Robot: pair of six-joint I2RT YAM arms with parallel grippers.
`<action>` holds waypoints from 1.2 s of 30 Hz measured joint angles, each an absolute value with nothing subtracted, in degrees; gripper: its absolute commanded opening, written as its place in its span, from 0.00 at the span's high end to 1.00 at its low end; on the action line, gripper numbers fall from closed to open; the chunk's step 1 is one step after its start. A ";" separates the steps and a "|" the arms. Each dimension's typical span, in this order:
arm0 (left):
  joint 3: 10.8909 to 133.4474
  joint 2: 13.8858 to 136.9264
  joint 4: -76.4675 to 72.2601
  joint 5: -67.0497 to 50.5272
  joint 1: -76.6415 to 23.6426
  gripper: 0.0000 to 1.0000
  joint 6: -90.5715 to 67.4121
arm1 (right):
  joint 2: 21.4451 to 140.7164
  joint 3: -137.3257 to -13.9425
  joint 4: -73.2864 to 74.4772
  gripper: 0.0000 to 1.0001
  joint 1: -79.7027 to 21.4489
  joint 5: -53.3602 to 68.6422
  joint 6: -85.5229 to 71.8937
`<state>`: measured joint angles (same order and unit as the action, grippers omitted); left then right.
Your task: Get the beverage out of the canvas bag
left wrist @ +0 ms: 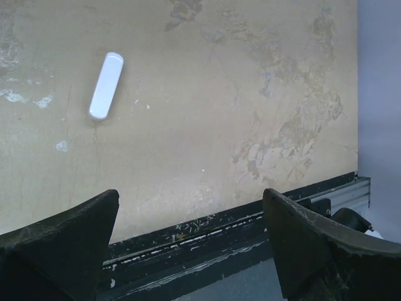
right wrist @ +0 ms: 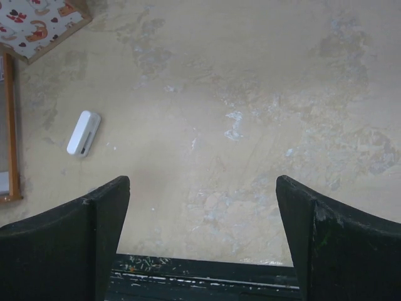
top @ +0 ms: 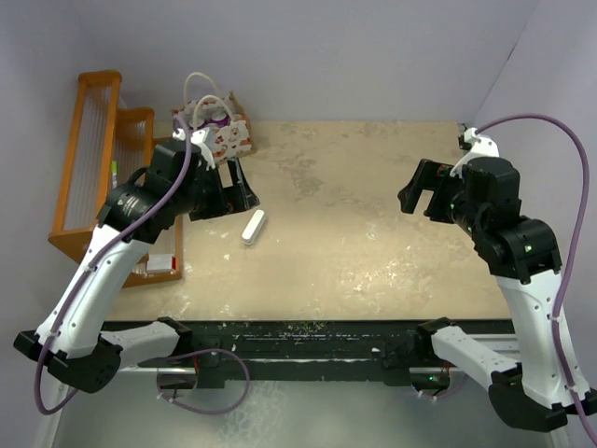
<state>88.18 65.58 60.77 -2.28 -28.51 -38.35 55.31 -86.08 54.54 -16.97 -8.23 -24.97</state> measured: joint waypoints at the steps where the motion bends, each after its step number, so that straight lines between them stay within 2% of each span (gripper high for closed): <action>1: 88.18 66.35 60.60 -2.22 -28.51 0.01 -38.59 | 55.31 -86.41 54.59 0.00 -16.97 -8.45 -24.71; 12: 84.99 70.28 55.07 2.50 -26.81 0.01 -45.04 | 55.24 -85.01 49.58 0.00 -16.97 -7.84 -23.18; 21: 84.86 73.63 49.19 3.44 -17.30 0.01 -49.43 | 47.57 -78.26 40.42 0.00 -16.97 -6.57 -21.04; 36: 100.51 92.20 41.04 9.69 -6.79 0.01 -52.99 | 58.46 -80.31 41.80 0.00 -16.97 -7.38 -19.09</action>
